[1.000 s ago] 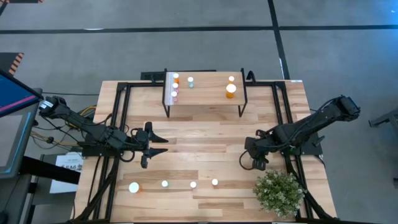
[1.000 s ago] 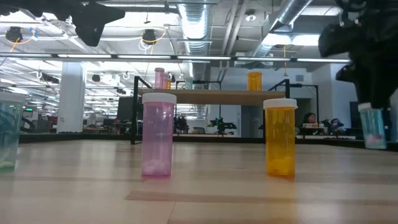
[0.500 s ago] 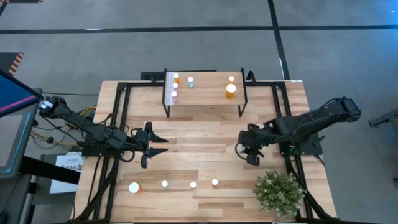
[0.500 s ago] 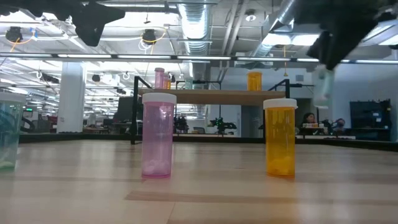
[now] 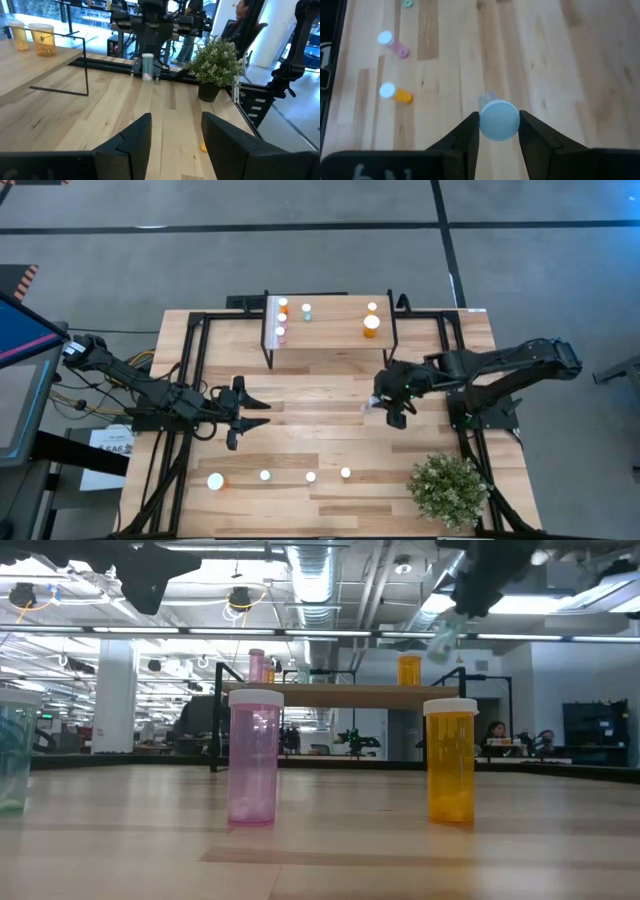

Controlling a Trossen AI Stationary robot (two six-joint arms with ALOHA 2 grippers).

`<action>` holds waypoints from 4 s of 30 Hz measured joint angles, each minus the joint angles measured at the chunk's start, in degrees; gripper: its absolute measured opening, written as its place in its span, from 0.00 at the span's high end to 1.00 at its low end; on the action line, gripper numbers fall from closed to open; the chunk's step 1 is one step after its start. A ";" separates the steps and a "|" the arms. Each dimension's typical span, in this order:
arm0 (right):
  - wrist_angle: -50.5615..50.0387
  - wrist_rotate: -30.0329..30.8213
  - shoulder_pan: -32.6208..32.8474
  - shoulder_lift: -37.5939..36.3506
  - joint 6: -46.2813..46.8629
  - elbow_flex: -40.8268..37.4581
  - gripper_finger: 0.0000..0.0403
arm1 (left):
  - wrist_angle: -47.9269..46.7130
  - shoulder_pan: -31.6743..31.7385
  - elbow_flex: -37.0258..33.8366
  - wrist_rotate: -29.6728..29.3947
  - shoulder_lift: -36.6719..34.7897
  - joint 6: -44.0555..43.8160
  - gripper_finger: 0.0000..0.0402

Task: Pick and place medicine bottles onto shelf by color
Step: Put the top blue pill bottle on the shelf

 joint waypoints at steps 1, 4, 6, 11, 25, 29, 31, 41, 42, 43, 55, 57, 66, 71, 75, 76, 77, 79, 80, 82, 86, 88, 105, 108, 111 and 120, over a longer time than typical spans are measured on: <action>0.08 0.00 -0.69 0.26 -0.81 0.61 0.66 | 0.00 0.01 0.00 -0.01 0.00 0.00 0.60; 0.39 -0.02 -2.97 0.78 -3.40 3.02 0.66 | 0.00 0.00 0.01 0.00 0.00 0.00 0.60; 1.02 -0.02 -4.61 2.02 -5.41 5.18 0.66 | 0.00 0.00 0.00 0.00 0.00 0.00 0.60; 0.17 -0.07 -9.09 6.18 -11.04 12.44 0.65 | 0.04 0.00 0.02 0.00 0.00 0.02 0.60; -12.77 -1.66 -24.43 23.17 -22.24 38.24 0.65 | 0.39 0.01 0.04 0.33 0.00 0.35 0.60; -17.72 -1.81 -29.17 27.33 -23.83 43.72 0.65 | 0.43 0.00 0.04 0.33 0.00 0.79 0.60; -19.95 -1.81 -31.27 29.33 -24.39 46.20 0.64 | 0.50 0.01 0.04 0.32 0.00 0.84 0.60; -26.16 -1.81 -38.49 37.19 -27.09 52.67 0.64 | 0.48 0.03 0.04 0.31 0.00 0.85 0.60; -26.44 -1.79 -38.92 37.62 -27.17 52.67 0.63 | 0.48 0.03 0.04 0.31 0.00 0.85 0.60; -26.47 -1.81 -39.34 37.90 -27.42 52.67 0.63 | 0.44 0.03 0.04 0.31 0.00 0.85 0.60; -25.85 -1.77 -43.59 38.85 -28.35 52.66 0.63 | 0.46 0.05 0.04 0.04 0.00 1.05 0.60; -25.15 -1.77 -43.90 38.87 -28.47 52.66 0.63 | 0.48 0.05 0.04 0.00 0.00 1.05 0.60; -25.75 -2.39 -44.65 38.85 -28.56 52.67 0.63 | 0.49 0.05 0.04 0.00 0.00 1.07 0.60; -25.85 -3.59 -44.58 38.85 -28.54 52.67 0.63 | 0.50 0.05 0.04 0.00 0.00 1.05 0.60; -25.18 -5.25 -43.97 38.85 -28.81 52.67 0.63 | 0.50 0.05 0.04 0.02 0.00 1.05 0.60; -24.80 -5.25 -43.75 38.84 -29.03 52.67 0.63 | 0.50 0.05 0.04 0.02 0.00 1.05 0.60; -24.45 -5.31 -43.61 38.84 -29.30 52.67 0.63 | 0.52 0.05 0.04 0.02 0.00 1.05 0.60; -24.15 -5.36 -43.25 38.85 -29.45 52.67 0.63 | 0.52 0.05 0.04 0.02 0.00 1.05 0.60; -24.11 -5.38 -43.12 38.84 -29.47 52.67 0.63 | 0.54 0.05 0.04 0.02 0.00 1.05 0.60; -24.11 -5.39 -43.15 38.84 -29.74 52.67 0.63 | 0.55 0.05 0.04 0.01 0.00 1.05 0.60; -23.87 -4.91 -43.38 38.84 -30.56 52.67 0.63 | 0.57 0.05 0.04 -0.13 0.00 1.55 0.60; -24.93 -4.87 -43.96 38.85 -30.50 53.22 0.63 | 0.59 0.05 0.04 -0.86 0.00 1.74 0.60; -28.46 -5.04 -44.02 39.45 -30.19 56.75 0.63 | 0.59 0.05 0.02 -1.49 0.00 1.75 0.60; -30.08 -6.12 -43.96 40.40 -30.04 56.61 0.63 | 0.57 0.05 0.02 -1.49 0.00 1.73 0.60; -29.71 -6.13 -43.41 42.14 -30.02 56.77 0.63 | 0.56 0.05 0.02 -1.46 0.00 1.73 0.60; -28.32 -5.92 -43.69 44.25 -30.20 56.84 0.63 | 0.41 0.05 0.00 -1.05 -0.02 1.68 0.60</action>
